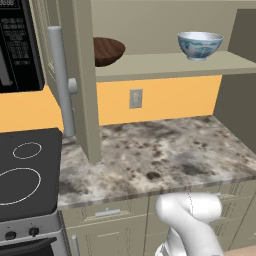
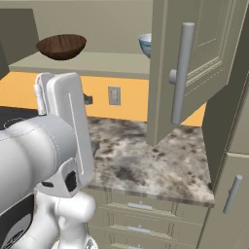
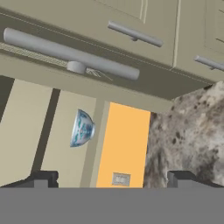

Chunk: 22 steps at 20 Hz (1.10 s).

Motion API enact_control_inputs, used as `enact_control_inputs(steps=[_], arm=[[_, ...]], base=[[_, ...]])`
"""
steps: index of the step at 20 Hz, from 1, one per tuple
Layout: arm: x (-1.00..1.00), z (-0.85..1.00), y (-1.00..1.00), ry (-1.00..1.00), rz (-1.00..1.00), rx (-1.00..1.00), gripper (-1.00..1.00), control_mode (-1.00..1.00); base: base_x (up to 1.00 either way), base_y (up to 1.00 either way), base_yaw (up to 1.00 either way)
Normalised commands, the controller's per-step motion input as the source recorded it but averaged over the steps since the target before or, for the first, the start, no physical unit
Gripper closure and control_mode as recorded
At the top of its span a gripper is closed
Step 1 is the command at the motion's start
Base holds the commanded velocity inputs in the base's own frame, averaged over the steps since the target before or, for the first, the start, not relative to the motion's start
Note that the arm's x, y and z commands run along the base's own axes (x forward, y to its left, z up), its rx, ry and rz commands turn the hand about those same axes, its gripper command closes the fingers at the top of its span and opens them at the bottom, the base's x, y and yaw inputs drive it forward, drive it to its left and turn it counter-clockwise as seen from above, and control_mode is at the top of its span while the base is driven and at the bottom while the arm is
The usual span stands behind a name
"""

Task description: Open the cabinet. Pick the bowls from the counter and place them in the cabinet. Then close the cabinet.

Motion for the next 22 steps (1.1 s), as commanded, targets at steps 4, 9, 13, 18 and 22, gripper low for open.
enact_control_inputs(steps=[4, 9, 13, 18, 22], arm=[[0.00, 0.00, -0.24, 0.03, 0.00, 0.01, -1.00, -1.00], [0.00, -0.01, -0.22, 0.00, 0.00, 0.05, -1.00, -1.00], [0.00, -0.08, -0.19, -0.01, 0.00, 0.08, -1.00, -1.00], [0.02, -0.13, -0.14, 0.00, 0.00, 0.09, -1.00, -1.00], [0.03, -0.08, -0.19, 0.00, 0.00, 0.10, -1.00, -1.00]], base=[[0.00, 0.00, 0.00], [0.00, 0.00, 0.00], [0.00, 0.00, 0.00], [0.00, 0.00, 0.00], [0.00, 0.00, 0.00]])
